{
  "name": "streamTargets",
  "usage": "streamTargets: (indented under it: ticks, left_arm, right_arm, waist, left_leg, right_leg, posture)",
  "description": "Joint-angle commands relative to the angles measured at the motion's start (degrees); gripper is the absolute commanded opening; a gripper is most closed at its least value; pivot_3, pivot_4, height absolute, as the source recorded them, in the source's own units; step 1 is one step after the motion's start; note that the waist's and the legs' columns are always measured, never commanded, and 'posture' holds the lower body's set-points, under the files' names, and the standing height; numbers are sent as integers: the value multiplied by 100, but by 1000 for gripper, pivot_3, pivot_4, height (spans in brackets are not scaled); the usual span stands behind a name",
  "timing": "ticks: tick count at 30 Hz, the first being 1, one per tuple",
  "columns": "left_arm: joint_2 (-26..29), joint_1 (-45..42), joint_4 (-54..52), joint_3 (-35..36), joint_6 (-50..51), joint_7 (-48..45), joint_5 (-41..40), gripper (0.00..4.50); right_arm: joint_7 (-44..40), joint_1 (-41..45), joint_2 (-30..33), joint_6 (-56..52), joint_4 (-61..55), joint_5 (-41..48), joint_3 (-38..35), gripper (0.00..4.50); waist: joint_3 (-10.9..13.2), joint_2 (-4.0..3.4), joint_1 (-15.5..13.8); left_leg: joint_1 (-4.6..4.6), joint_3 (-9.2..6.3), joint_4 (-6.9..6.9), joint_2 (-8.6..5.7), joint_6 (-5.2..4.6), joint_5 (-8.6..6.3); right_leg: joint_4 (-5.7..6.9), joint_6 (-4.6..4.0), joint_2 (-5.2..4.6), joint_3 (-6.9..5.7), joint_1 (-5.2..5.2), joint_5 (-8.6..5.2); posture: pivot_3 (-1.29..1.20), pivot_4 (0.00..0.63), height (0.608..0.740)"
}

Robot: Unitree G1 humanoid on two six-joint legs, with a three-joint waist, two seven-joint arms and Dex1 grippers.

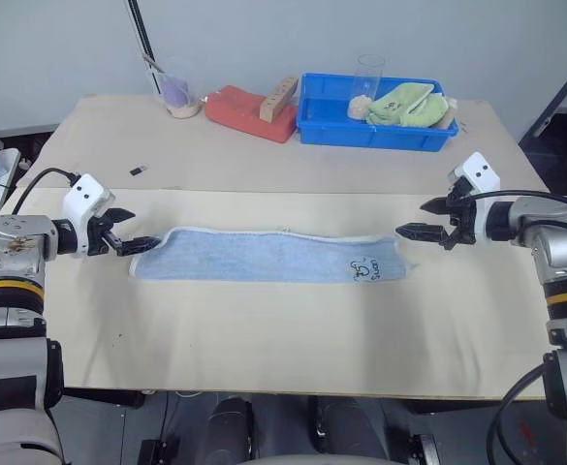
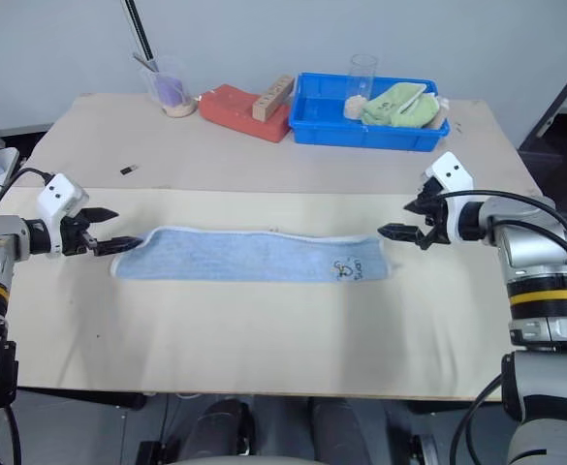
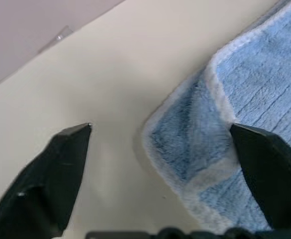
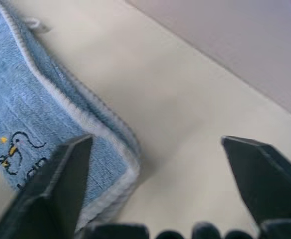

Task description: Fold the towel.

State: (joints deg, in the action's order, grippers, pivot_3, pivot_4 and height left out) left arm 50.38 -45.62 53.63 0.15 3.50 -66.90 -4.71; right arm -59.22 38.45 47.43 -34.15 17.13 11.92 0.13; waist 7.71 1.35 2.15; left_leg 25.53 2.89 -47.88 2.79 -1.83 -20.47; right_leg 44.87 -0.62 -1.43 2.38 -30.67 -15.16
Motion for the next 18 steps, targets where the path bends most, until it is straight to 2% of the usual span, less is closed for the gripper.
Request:
streamTargets:
  ticks: [1, 5, 9, 12, 15, 18]
  left_arm:
    - [244, -122, -12, 102, -347, 34, 103, 4500]
    - [338, -81, -301, 68, -457, -292, 57, 4500]
    - [506, -377, 62, 194, -837, 184, 211, 4500]
    - [513, -518, 218, 273, -903, 70, 104, 4500]
    - [325, 159, -1190, 290, -268, -1063, -597, 4500]
    - [225, 811, -2553, 313, 320, -1378, -1062, 4500]
  right_arm:
    - [200, -410, 171, -201, -833, 258, -525, 4485]
    - [417, -1070, 231, -632, -1712, 550, -980, 4485]
    - [660, -1669, 234, -893, -2389, 717, -1279, 4485]
    - [881, -2050, 70, -1133, -2822, 884, -1388, 4485]
    - [1386, -2171, -343, -1563, -3136, 1123, -1518, 4485]
    - [1809, -2177, -673, -1754, -3207, 1177, -1541, 4485]
  waist:
    - [0, 0, 6]
    - [0, 0, 3]
    - [0, 1, 5]
    - [0, 2, 12]
    - [-1, 0, 33]
    - [-1, 0, 28]
  left_leg:
    - [0, 0, 0, 0, 0, 0]
    - [-2, 0, -1, -1, 0, 0]
    - [-2, -7, -1, 0, 0, 0]
    - [-3, -8, -1, -1, 0, 0]
    - [-1, -7, 2, 1, -2, -1]
    - [-4, -6, -1, 3, -2, -1]
  right_leg:
    - [0, 0, 0, 0, 0, 0]
    - [3, 15, -1, 1, 2, -9]
    - [2, 24, 1, -3, 5, -14]
    - [2, 44, 1, -3, 11, -26]
    - [2, 47, 1, -3, 28, -31]
    - [8, 45, 1, -2, 25, -33]
  posture:
    - [0, 150, 661]
    - [0, 150, 661]
    - [0, 150, 661]
    - [0, 150, 661]
    - [0, 150, 661]
    - [0, 150, 661]
